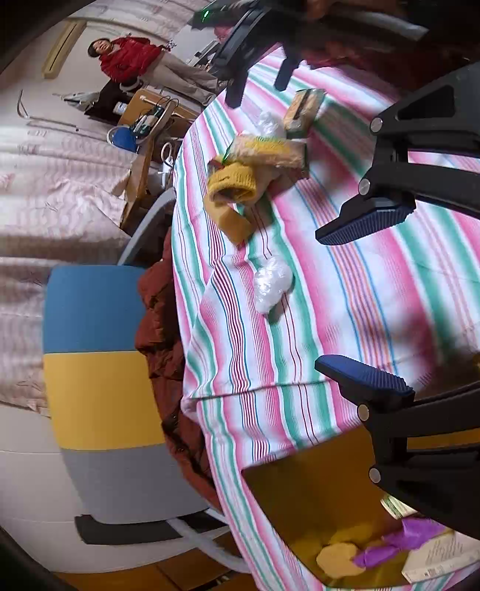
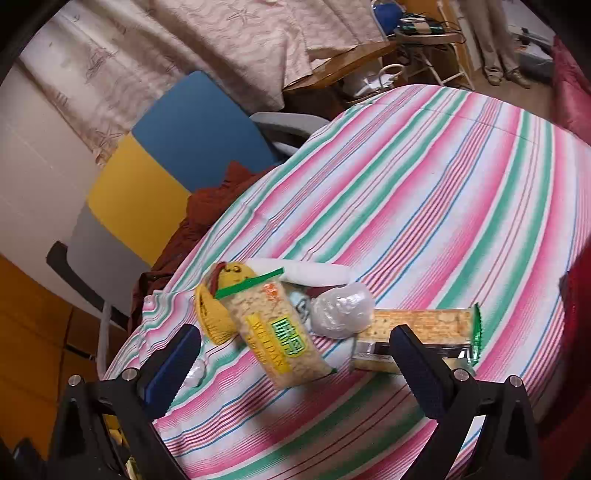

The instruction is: Organize objects

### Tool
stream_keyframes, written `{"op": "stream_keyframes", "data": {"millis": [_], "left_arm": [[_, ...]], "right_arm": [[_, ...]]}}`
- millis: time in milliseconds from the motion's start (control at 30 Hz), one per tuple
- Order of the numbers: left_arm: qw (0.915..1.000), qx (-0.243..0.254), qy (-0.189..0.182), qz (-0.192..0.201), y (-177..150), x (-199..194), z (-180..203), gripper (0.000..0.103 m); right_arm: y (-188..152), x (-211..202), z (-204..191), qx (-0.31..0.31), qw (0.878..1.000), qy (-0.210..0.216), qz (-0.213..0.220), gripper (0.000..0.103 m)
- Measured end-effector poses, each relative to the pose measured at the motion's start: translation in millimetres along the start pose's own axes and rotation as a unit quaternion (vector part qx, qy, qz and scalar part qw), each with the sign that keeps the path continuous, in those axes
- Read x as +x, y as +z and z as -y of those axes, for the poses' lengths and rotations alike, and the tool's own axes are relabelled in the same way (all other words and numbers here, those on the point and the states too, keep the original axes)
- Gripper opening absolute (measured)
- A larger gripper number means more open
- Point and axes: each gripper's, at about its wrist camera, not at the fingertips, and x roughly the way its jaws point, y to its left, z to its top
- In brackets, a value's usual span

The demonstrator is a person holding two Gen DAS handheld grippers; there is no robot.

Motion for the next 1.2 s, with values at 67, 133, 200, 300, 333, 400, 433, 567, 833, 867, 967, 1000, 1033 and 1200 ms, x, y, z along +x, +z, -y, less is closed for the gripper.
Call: {"op": "stream_keyframes", "data": {"millis": [67, 133, 200, 300, 333, 400, 433, 567, 833, 867, 967, 1000, 1033, 1200], "left_arm": [[0.9999, -0.009, -0.004, -0.012, 6, 13, 1, 0.063], [0.9996, -0.019, -0.011, -0.02, 13, 27, 3, 0.063], [0.9991, -0.029, -0.015, -0.026, 21, 42, 3, 0.063], [0.9981, -0.048, -0.013, -0.038, 31, 65, 2, 0.063], [0.9977, -0.053, -0.016, -0.04, 34, 71, 1, 0.063], [0.9964, -0.069, -0.011, -0.048, 38, 87, 0, 0.063], [0.9957, -0.076, -0.013, -0.051, 40, 93, -1, 0.063], [0.9932, -0.099, -0.011, -0.06, 47, 115, 0, 0.063], [0.9899, -0.109, 0.012, -0.091, 48, 160, -4, 0.052], [0.9914, -0.107, 0.009, -0.075, 46, 159, -5, 0.051], [0.9941, -0.083, 0.016, -0.068, 43, 157, -3, 0.048], [0.9948, -0.076, 0.018, -0.066, 42, 156, -2, 0.047], [0.9952, -0.071, 0.019, -0.065, 41, 156, -2, 0.047], [0.9962, -0.043, 0.027, -0.07, 29, 140, 6, 0.045]], "right_arm": [[0, 1, 0, 0.001, 1.0, 0.007, -0.001, 0.103], [1, 1, 2, 0.005, 1.0, 0.012, 0.001, 0.103], [1, 2, 2, 0.01, 1.0, 0.017, 0.001, 0.103], [0, 4, 2, 0.012, 1.0, 0.023, -0.004, 0.103], [0, 5, 1, 0.01, 1.0, 0.025, -0.007, 0.103], [-1, 7, -1, 0.006, 1.0, 0.027, -0.012, 0.103], [-1, 8, -2, 0.003, 1.0, 0.027, -0.014, 0.103], [-3, 11, -6, -0.008, 0.999, 0.028, -0.022, 0.103], [-7, 19, -19, -0.051, 0.998, 0.017, -0.035, 0.103], [-8, 20, -21, -0.057, 0.998, 0.015, -0.036, 0.103], [-9, 23, -27, -0.078, 0.996, 0.007, -0.035, 0.103], [-10, 24, -30, -0.089, 0.996, -0.001, -0.032, 0.103], [-10, 24, -32, -0.096, 0.995, -0.005, -0.031, 0.103], [-13, 28, -39, -0.132, 0.99, -0.034, -0.023, 0.099]]}}
